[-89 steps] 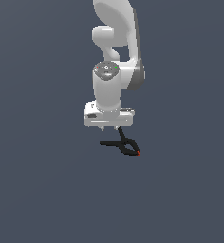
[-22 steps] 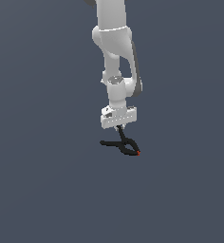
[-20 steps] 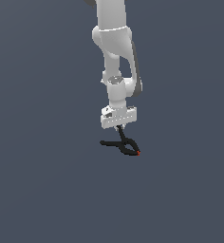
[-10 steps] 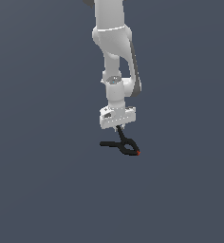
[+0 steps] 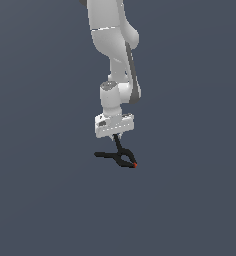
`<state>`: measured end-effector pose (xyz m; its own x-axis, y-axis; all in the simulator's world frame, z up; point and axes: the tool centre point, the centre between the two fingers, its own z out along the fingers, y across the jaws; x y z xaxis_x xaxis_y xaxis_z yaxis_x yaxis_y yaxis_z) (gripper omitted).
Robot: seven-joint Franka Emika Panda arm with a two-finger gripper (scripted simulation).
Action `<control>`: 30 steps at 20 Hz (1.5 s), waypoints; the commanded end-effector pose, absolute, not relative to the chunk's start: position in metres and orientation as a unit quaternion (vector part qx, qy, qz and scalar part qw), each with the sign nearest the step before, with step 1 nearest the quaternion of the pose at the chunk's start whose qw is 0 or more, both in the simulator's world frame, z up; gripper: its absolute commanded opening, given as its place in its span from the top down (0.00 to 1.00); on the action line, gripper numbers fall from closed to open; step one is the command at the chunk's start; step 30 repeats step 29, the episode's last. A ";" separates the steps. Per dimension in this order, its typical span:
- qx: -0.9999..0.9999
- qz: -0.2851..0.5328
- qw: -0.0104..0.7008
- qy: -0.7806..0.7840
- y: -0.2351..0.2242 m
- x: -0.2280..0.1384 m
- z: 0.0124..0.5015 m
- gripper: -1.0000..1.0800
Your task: Pick up the object and move it to a goal position.
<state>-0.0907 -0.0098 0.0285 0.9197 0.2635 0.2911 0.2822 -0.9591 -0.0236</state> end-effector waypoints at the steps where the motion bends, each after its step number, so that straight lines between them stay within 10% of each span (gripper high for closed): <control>1: -0.979 -0.146 0.032 -0.139 -0.030 -0.083 0.032 1.00; 30: -0.979 -0.145 0.032 -0.139 -0.192 -0.020 0.053 1.00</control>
